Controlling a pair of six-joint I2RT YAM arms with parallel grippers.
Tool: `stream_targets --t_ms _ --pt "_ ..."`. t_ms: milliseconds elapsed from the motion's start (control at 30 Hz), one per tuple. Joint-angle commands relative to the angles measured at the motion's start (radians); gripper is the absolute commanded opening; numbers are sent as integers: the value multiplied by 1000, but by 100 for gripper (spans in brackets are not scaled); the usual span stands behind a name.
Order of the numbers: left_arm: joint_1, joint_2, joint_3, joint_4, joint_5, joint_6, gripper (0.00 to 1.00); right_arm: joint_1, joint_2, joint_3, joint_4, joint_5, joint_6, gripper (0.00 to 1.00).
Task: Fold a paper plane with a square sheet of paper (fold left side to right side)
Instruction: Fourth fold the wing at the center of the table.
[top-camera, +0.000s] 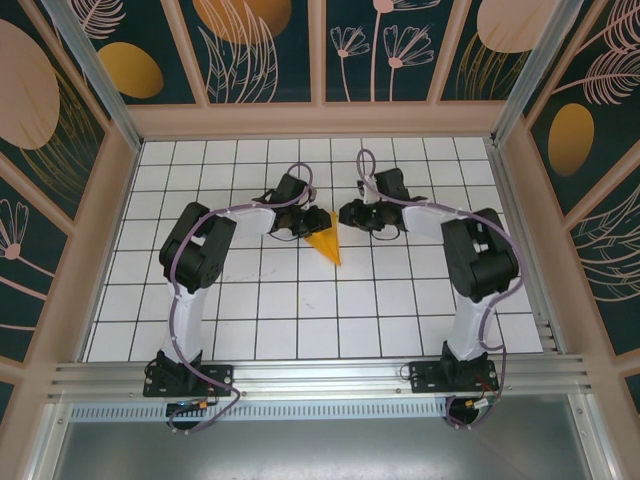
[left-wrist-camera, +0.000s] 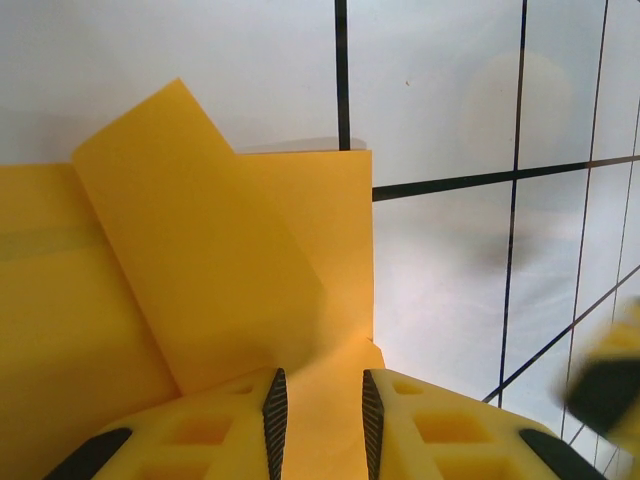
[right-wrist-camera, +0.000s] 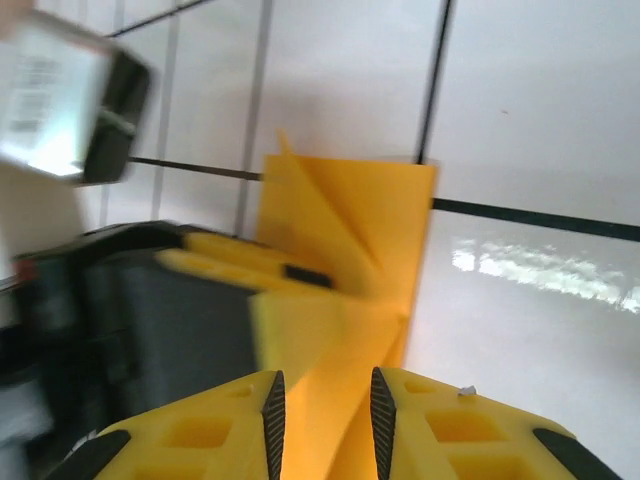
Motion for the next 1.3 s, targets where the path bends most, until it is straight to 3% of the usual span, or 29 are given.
stream_targets --t_ms 0,167,367,1267 --pt "1 34 -39 -56 -38 -5 30 37 -95 -57 -34 -15 -19 32" --pt "1 33 -40 -54 -39 -5 30 115 -104 -125 27 -80 41 31" --pt "1 31 -43 -53 -39 -5 30 175 -39 -117 22 -54 64 30" --pt "1 38 -38 -54 -42 -1 30 186 25 -163 -45 30 55 30"
